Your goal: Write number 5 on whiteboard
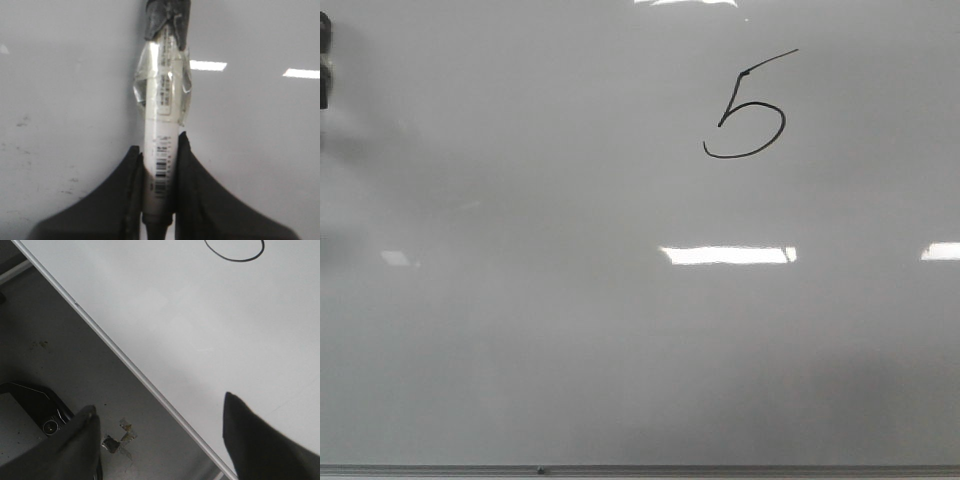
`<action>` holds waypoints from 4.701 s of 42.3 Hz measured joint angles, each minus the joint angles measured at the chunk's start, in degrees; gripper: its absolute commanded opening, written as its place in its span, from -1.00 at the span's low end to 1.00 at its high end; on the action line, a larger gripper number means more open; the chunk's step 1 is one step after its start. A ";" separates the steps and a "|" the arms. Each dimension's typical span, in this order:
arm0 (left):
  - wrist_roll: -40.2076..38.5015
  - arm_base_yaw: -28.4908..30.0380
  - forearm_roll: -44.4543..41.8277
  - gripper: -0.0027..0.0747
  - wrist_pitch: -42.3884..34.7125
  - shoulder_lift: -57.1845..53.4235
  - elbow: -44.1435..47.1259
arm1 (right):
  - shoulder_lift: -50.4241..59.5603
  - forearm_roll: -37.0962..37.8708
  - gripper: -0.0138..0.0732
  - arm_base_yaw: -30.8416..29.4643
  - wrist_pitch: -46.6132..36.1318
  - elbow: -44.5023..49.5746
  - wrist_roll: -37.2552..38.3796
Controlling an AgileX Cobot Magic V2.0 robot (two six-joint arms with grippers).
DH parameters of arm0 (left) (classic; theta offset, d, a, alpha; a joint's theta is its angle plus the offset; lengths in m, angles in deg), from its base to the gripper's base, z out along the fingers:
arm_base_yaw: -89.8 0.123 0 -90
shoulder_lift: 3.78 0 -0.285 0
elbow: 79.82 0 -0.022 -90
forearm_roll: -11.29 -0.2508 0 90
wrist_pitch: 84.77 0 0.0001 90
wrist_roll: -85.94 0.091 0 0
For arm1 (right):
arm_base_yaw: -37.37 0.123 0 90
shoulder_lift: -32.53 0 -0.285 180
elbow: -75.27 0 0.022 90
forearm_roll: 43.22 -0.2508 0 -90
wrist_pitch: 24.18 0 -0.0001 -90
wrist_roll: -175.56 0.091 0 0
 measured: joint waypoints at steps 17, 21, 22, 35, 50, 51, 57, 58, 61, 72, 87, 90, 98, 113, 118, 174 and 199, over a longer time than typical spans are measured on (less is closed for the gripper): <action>0.00 0.05 -0.75 -0.22 0.54 1.38 0.00 | 0.00 0.00 0.55 0.00 0.00 0.00 0.00; 0.00 0.05 -5.45 -0.22 3.57 -1.95 0.00 | 0.44 0.00 0.55 0.00 0.00 0.00 0.10; 0.00 0.05 -6.25 -0.22 4.42 -3.26 0.00 | 0.57 0.00 0.55 0.00 0.00 0.00 0.25; 0.00 -1.49 -11.58 -0.22 25.62 -22.99 -0.37 | 5.20 0.00 0.55 -0.13 0.21 0.00 6.31; 0.00 -16.66 -10.21 -0.22 68.49 -39.24 -13.05 | 8.11 0.47 0.55 -0.13 2.18 0.00 12.01; 0.00 -17.63 -9.75 -0.22 71.31 -39.61 -13.71 | 8.23 0.60 0.55 -0.13 2.26 0.00 12.56; 0.00 -24.01 -7.00 -0.22 81.40 -41.18 -15.96 | 8.73 2.83 0.55 -0.13 2.40 0.00 17.97; 0.00 -24.87 -6.66 -0.22 82.37 -41.27 -15.96 | 8.73 3.24 0.55 -0.13 2.40 0.00 19.02; 0.25 -27.61 -4.69 -0.22 84.56 -41.27 -16.06 | 8.73 3.96 0.55 -0.13 2.52 0.00 20.65; 2.32 -34.61 -1.65 -0.24 83.93 -41.27 -16.06 | 8.73 4.49 0.40 -0.13 2.52 0.00 21.58; 2.49 -35.15 -1.66 -0.98 83.43 -41.27 -16.06 | 8.73 4.49 -0.63 -0.13 2.52 0.00 21.67; 2.49 -35.15 -1.66 -0.98 83.43 -41.27 -16.06 | 8.73 4.49 -0.75 -0.13 2.52 0.00 21.67; 2.49 -35.15 -1.66 -0.98 83.43 -41.27 -16.06 | 8.73 4.54 -0.80 -0.13 2.52 0.00 21.67; 2.49 -35.15 -1.66 -0.98 83.43 -41.27 -16.06 | 8.73 4.54 -0.80 -0.13 2.64 0.00 21.70; 2.49 -35.15 -1.66 -0.98 83.43 -41.27 -16.06 | 8.73 4.54 -0.80 -0.13 2.64 0.00 21.70; 20.11 2.32 8.66 -0.98 40.27 -85.10 30.83 | 8.73 4.91 -0.80 -0.13 2.74 0.00 21.80; 19.53 2.32 9.45 -0.98 30.38 -85.10 33.58 | 8.73 4.91 -0.80 -0.13 2.84 0.00 21.80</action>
